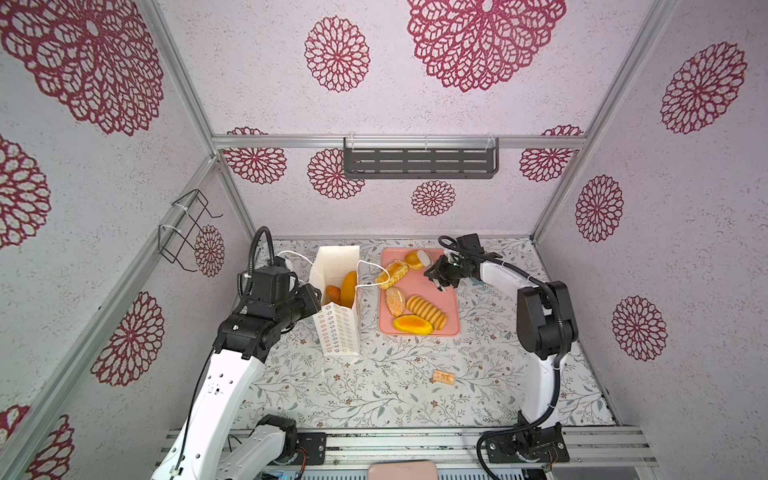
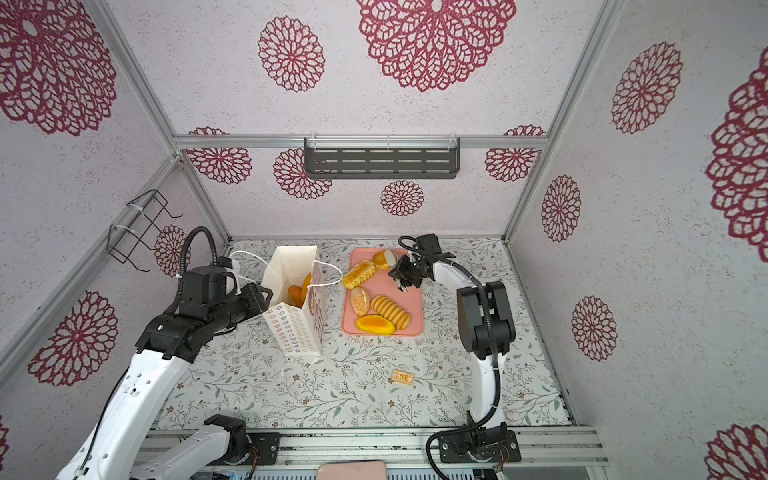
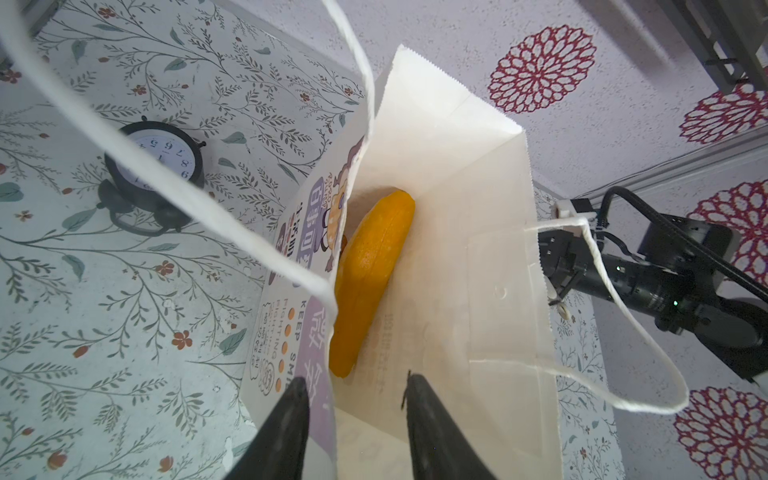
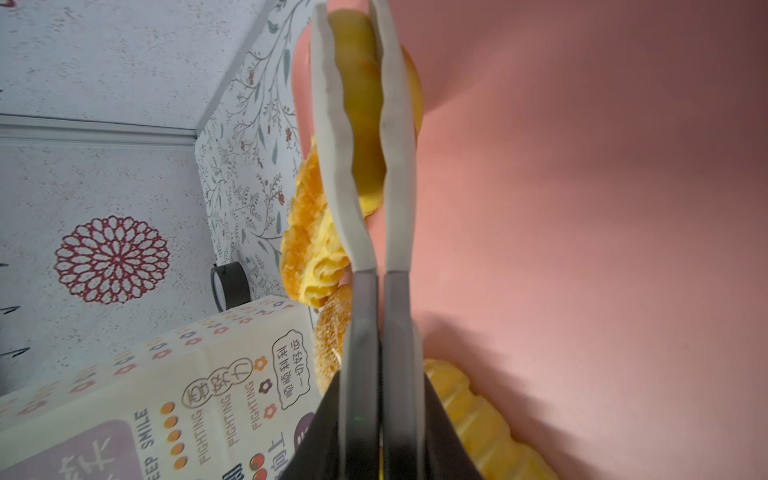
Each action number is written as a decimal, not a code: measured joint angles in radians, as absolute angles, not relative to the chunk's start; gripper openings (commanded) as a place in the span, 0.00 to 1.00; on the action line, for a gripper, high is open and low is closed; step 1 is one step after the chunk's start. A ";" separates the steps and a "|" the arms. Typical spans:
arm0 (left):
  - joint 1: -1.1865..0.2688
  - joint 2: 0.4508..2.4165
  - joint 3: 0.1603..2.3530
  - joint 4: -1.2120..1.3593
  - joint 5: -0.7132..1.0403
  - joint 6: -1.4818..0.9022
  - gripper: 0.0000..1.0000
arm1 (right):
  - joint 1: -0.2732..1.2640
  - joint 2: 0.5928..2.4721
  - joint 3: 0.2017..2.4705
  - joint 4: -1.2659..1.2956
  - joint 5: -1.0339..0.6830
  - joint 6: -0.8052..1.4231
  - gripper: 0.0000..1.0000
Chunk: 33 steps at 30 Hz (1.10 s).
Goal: Place the fake bread into the paper bag
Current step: 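Lift the yellow bun with the tongs and carry it over the bag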
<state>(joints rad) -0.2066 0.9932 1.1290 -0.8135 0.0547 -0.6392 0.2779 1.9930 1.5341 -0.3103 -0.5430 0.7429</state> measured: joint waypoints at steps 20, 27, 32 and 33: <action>-0.207 0.993 1.129 -0.813 0.051 -0.638 0.03 | 0.502 1.626 1.622 -0.513 -0.289 0.539 0.21; -0.207 0.993 1.129 -0.812 0.051 -0.640 0.00 | 0.655 1.568 1.739 -0.552 -0.228 0.442 0.21; -0.207 0.995 1.129 -0.811 0.051 -0.640 0.00 | 0.722 1.544 1.754 -0.563 -0.179 0.382 0.22; -0.207 0.995 1.129 -0.810 0.051 -0.640 0.00 | 0.740 1.544 1.758 -0.570 -0.174 0.369 0.22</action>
<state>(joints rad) -0.2066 0.9951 1.1286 -0.8104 0.0509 -0.6399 0.7399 1.5440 1.7584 -0.5705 -0.1741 0.3695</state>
